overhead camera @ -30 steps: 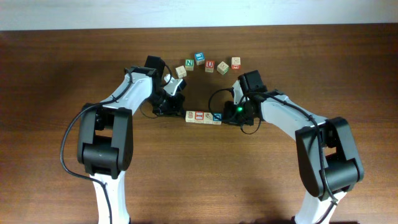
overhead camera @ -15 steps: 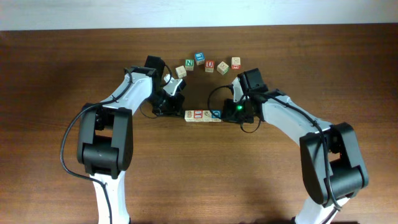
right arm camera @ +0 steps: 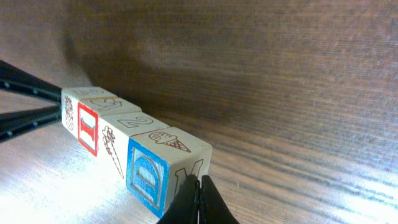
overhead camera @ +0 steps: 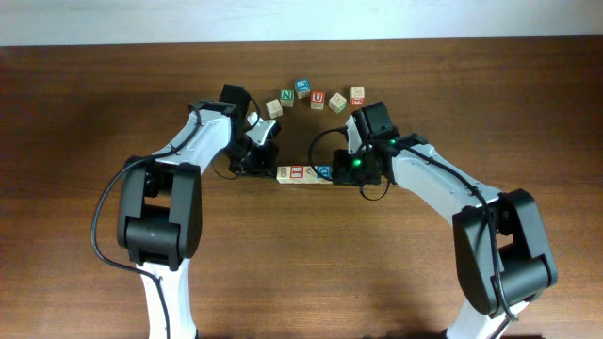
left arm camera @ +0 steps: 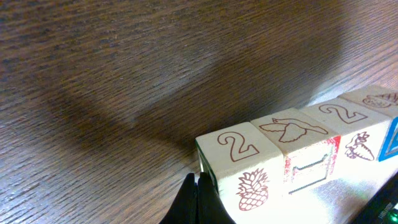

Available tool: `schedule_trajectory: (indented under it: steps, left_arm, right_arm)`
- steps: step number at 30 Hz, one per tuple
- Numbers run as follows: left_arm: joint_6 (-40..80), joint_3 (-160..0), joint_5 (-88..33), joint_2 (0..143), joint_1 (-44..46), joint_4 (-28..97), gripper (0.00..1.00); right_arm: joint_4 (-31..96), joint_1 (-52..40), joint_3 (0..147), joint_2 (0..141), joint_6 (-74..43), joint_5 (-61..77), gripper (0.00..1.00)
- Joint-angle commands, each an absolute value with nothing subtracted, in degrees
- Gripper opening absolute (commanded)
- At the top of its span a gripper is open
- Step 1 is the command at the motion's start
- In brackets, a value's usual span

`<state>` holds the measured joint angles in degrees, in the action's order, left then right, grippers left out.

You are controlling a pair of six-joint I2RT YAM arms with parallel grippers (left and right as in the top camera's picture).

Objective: Rotate 4 blocks

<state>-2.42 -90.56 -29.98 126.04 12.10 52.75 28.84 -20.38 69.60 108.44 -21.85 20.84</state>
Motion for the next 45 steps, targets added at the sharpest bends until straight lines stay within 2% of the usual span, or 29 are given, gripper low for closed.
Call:
schedule_trajectory:
  steps: [1, 12, 25, 45]
  left_arm:
    - [-3.49, -91.57, -32.99, 126.85, 13.85, 52.62, 0.00]
    - [-2.20, -91.57, -30.00, 126.85, 13.82, 52.82, 0.00]
    - [-2.15, -91.57, -18.15, 126.82, 13.85, 55.44, 0.00]
    - [-2.17, -91.57, -17.93, 126.85, 15.40, 57.69, 0.00]
  right_arm:
    - [29.15, -22.55, 72.10, 106.41, -21.23, 23.68, 0.05]
    - [32.38, -25.63, 76.12, 106.41, -20.80, 20.45, 0.05]
    - [34.17, -28.25, 78.83, 106.41, -20.38, 18.57, 0.05]
    - [29.54, -31.18, 79.85, 106.43, -24.51, 18.35, 0.04]
